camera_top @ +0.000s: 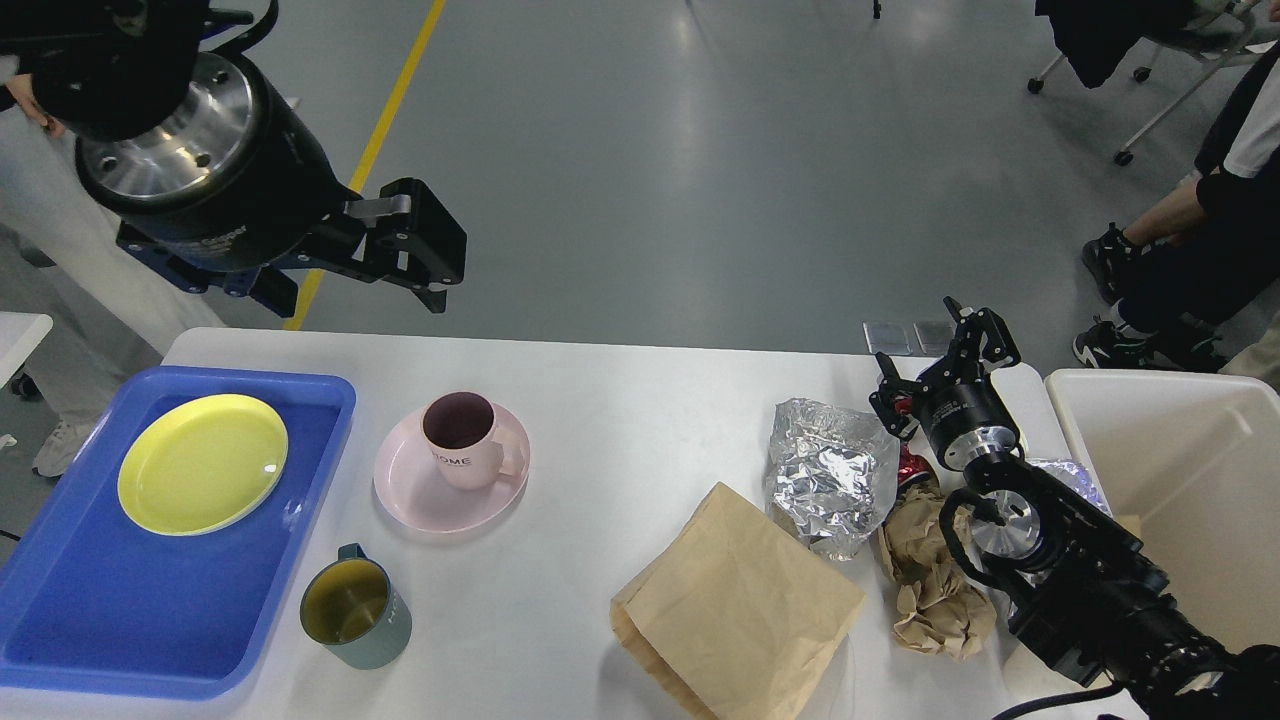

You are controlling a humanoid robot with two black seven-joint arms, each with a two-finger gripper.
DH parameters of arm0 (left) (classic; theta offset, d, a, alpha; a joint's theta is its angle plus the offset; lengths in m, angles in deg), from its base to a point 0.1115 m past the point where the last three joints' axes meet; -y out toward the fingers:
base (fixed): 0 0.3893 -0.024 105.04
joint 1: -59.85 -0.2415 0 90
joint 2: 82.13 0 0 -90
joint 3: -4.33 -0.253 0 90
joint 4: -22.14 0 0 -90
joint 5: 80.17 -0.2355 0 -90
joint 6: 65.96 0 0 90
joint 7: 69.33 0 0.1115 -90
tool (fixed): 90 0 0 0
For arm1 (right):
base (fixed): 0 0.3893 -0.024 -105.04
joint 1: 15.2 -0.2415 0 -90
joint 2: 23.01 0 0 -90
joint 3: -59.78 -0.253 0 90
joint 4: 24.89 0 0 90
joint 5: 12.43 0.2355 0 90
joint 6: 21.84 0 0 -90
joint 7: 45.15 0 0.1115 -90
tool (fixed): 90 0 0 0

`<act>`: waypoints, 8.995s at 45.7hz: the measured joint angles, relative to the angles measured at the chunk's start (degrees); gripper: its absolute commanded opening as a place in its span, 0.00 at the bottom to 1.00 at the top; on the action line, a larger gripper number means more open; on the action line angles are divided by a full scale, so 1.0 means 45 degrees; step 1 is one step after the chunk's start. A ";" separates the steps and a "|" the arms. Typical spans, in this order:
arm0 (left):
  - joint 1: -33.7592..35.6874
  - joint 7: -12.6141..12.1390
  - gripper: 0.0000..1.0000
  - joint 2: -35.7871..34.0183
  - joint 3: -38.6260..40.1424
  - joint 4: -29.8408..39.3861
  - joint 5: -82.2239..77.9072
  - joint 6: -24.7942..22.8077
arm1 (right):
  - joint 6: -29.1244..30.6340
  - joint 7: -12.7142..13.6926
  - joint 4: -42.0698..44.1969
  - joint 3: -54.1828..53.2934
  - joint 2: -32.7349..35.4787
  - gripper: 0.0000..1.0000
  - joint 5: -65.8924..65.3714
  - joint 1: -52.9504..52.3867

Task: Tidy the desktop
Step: 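Raise the left gripper off the blue tray and swing it outward, then lower the left gripper to the teal mug and grasp it, then lift the teal mug and carry it to the tray's near corner, then release the teal mug and raise the left gripper, then reach the left gripper to the pink cup and grasp it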

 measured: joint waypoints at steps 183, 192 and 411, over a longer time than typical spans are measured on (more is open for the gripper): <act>-1.1128 -0.0983 0.00 -1.2203 0.1239 -0.6195 -0.9126 0.1180 | 0.0000 0.0003 0.0002 0.0000 0.0000 1.00 0.0000 0.0000; -1.6132 -0.0986 0.00 -1.2849 0.4382 -1.0438 -0.9341 0.1137 | 0.0000 0.0003 0.0002 0.0000 0.0001 1.00 0.0002 0.0000; -1.9641 -0.1179 0.96 -0.1190 0.3650 -1.2848 0.3249 0.7264 | 0.0000 0.0005 -0.0022 0.0000 0.0000 1.00 0.0000 0.0000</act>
